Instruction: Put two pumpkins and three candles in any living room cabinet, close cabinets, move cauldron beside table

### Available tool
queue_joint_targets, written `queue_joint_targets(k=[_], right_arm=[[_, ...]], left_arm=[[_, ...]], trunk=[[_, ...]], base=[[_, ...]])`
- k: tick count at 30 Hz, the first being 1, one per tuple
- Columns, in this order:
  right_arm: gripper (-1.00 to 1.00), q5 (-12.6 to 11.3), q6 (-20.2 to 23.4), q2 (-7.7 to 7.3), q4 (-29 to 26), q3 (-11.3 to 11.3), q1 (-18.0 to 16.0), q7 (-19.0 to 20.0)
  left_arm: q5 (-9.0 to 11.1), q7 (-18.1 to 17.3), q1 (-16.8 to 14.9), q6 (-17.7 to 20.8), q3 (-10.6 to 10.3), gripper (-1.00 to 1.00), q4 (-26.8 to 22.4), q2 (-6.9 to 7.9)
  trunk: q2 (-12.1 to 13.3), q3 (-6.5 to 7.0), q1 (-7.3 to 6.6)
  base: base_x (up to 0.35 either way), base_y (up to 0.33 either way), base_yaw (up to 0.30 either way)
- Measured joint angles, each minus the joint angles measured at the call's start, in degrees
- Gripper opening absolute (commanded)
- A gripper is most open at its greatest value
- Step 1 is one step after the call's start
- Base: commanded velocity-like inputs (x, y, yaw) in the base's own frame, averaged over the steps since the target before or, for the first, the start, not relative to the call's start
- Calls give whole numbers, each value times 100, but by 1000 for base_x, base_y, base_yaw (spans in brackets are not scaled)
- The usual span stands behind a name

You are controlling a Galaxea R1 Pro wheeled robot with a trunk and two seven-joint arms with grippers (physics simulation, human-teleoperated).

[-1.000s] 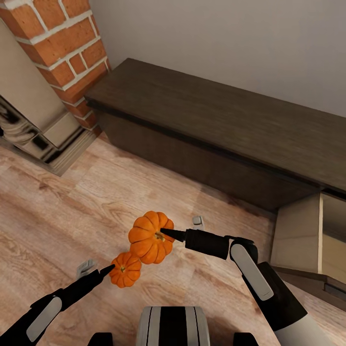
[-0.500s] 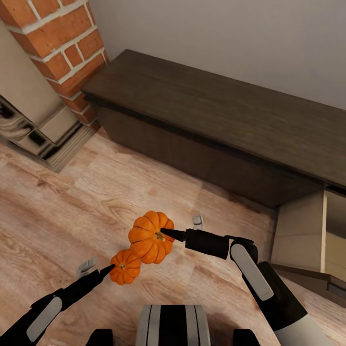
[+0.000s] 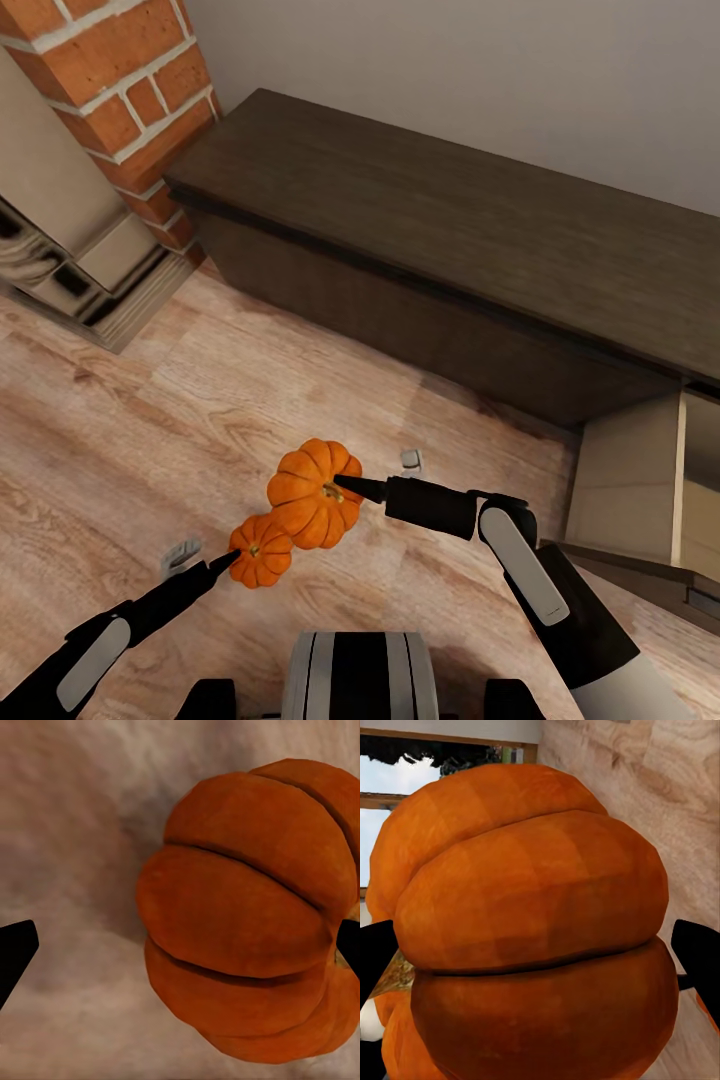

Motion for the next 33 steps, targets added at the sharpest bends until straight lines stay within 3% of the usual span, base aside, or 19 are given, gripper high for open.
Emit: queue_joint_targets(k=[8,12,19,23,33], right_arm=[[-100,6,-2,-4,-2,0,0,-1],[-100,11,-5,-8,0,-3,-3,-1],[-100,0,-2,-9,0,-8,-2,-1],[-100,11,-4,-9,0,-3,-3,-1],[-100,-3,1,-9,0,-5,-1,-1]], left_arm=[[-19,-19,0,1,-41,100,0,-15],[68,-65,-3,26,-57,100,-16,-14],[68,-55,-3,28,-76,100,-20,-8],[58,-290,-4,19,-76,100,-23,-13],[52,-306,-3,19,-99,100,-72,-26]], trunk=[[0,0,0],[-6,-88,9],[-6,-88,9],[-11,-176,20],[-12,-198,22]], base=[[0,0,0],[0,0,0],[0,0,0],[0,0,0],[0,0,0]])
